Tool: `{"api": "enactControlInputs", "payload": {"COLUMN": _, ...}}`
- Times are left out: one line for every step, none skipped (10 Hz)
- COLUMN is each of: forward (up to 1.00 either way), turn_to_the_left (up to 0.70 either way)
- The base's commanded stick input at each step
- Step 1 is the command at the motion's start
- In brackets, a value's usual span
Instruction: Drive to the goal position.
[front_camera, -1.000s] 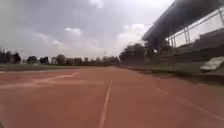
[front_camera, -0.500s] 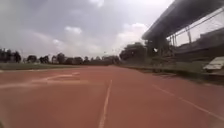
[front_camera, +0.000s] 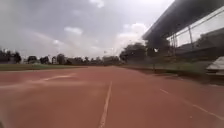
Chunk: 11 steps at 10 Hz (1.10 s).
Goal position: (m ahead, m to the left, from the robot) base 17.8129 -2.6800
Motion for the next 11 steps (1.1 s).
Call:
{"api": "enactControlInputs", "payload": {"forward": 0.45, "turn_to_the_left": 0.00}}
{"api": "enactControlInputs", "payload": {"forward": 0.45, "turn_to_the_left": 0.00}}
{"api": "enactControlInputs", "payload": {"forward": 0.45, "turn_to_the_left": 0.00}}
{"api": "enactControlInputs", "payload": {"forward": 0.45, "turn_to_the_left": 0.00}}
{"api": "enactControlInputs", "payload": {"forward": 0.45, "turn_to_the_left": 0.00}}
{"api": "enactControlInputs", "payload": {"forward": 0.45, "turn_to_the_left": 0.00}}
{"api": "enactControlInputs", "payload": {"forward": 0.45, "turn_to_the_left": 0.00}}
{"api": "enactControlInputs", "payload": {"forward": 0.45, "turn_to_the_left": 0.00}}
{"api": "enactControlInputs", "payload": {"forward": 0.45, "turn_to_the_left": 0.00}}
{"api": "enactControlInputs", "payload": {"forward": 0.45, "turn_to_the_left": 0.00}}
{"api": "enactControlInputs", "payload": {"forward": 0.45, "turn_to_the_left": 0.00}}
